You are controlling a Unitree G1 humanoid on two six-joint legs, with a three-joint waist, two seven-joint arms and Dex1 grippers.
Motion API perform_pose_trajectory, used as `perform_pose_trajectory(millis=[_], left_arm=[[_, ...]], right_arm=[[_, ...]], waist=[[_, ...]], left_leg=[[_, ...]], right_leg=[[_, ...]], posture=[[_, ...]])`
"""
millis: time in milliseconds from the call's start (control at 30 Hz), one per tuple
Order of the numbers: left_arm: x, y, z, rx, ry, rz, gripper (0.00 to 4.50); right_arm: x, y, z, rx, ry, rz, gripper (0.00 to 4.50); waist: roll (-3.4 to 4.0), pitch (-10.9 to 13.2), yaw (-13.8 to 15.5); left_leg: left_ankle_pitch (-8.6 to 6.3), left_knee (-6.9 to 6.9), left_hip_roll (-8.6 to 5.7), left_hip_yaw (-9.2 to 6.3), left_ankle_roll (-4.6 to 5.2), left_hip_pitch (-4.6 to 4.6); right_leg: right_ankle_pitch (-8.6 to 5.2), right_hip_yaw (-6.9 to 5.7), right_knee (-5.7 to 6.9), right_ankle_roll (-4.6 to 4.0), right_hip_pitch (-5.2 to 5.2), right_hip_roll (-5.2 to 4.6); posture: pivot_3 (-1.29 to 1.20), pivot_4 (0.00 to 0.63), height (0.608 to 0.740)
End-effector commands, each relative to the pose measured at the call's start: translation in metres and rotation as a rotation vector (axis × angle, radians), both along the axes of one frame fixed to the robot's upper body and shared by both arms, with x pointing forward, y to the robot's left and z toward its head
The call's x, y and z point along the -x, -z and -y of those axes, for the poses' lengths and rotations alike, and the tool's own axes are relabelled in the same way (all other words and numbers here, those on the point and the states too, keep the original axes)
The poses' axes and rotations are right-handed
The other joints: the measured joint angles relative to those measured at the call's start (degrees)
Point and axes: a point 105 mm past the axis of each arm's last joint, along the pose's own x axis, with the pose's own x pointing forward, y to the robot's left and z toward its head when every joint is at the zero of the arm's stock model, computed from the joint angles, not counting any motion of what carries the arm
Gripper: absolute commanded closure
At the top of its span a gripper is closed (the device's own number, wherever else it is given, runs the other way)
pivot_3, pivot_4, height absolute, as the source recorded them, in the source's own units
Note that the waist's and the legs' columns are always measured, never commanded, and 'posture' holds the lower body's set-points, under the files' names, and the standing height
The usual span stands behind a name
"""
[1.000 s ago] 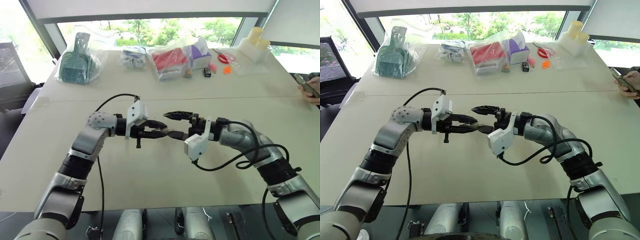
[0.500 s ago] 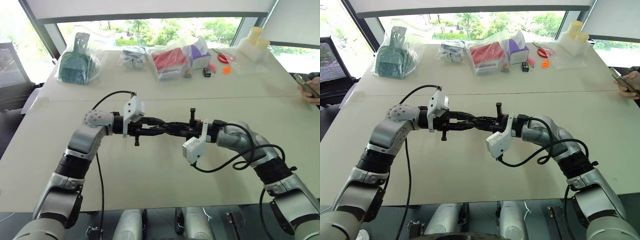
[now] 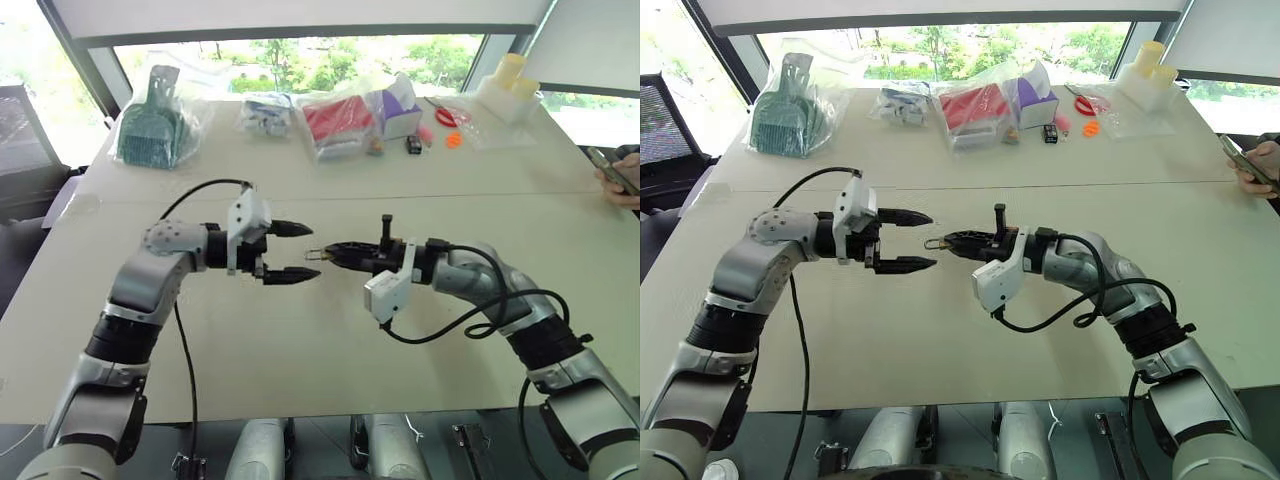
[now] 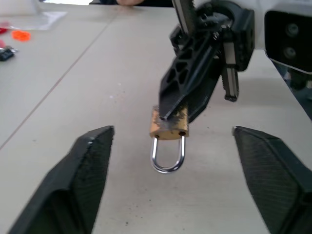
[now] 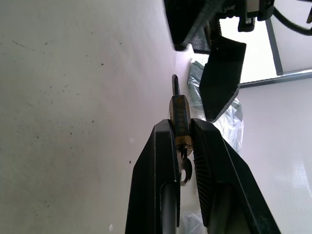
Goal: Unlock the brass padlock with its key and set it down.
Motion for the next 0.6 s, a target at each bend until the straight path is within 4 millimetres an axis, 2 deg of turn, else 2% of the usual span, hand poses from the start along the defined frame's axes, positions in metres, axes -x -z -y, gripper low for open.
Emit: perform_pose_trajectory(millis=[33, 167, 367, 600], left_arm=[[0.002, -0.015, -0.004, 0.056, -0.007, 0.019, 2.4], [0.004, -0.01, -0.002, 0.037, -0.002, 0.01, 4.44], [0.008, 0.012, 0.003, -0.031, 0.017, -0.019, 4.48], [-0.005, 0.027, 0.004, -0.071, -0.021, 0.0, 4.48]], right_arm=[[0.003, -0.015, 0.0, -0.038, -0.009, 0.043, 4.5], [0.004, -0.015, -0.001, -0.037, -0.008, 0.043, 4.5], [0.005, -0.014, -0.001, -0.029, -0.012, 0.046, 4.5], [0.006, -0.014, -0.002, -0.033, -0.011, 0.047, 4.5]], waist=[[0.0, 0.0, 0.03], [0.0, 0.0, 0.03], [0.0, 0.0, 0.08], [0.0, 0.0, 0.04]], left_leg=[[0.0, 0.0, 0.0, 0.0, 0.0, 0.0], [0.0, 0.0, 0.0, 0.0, 0.0, 0.0], [0.01, 0.0, 0.0, 0.01, -0.01, 0.0], [0.01, 0.0, -0.01, 0.02, -0.01, 0.01]], right_leg=[[0.0, 0.0, 0.0, 0.0, 0.0, 0.0], [0.0, 0.0, 0.0, 0.0, 0.0, 0.0], [0.0, 0.0, 0.0, 0.0, 0.0, 0.0], [0.0, 0.0, 0.0, 0.0, 0.0, 0.0]], posture=[[0.0, 0.15, 0.74], [0.0, 0.15, 0.74], [0.0, 0.15, 0.74], [0.0, 0.15, 0.74]])
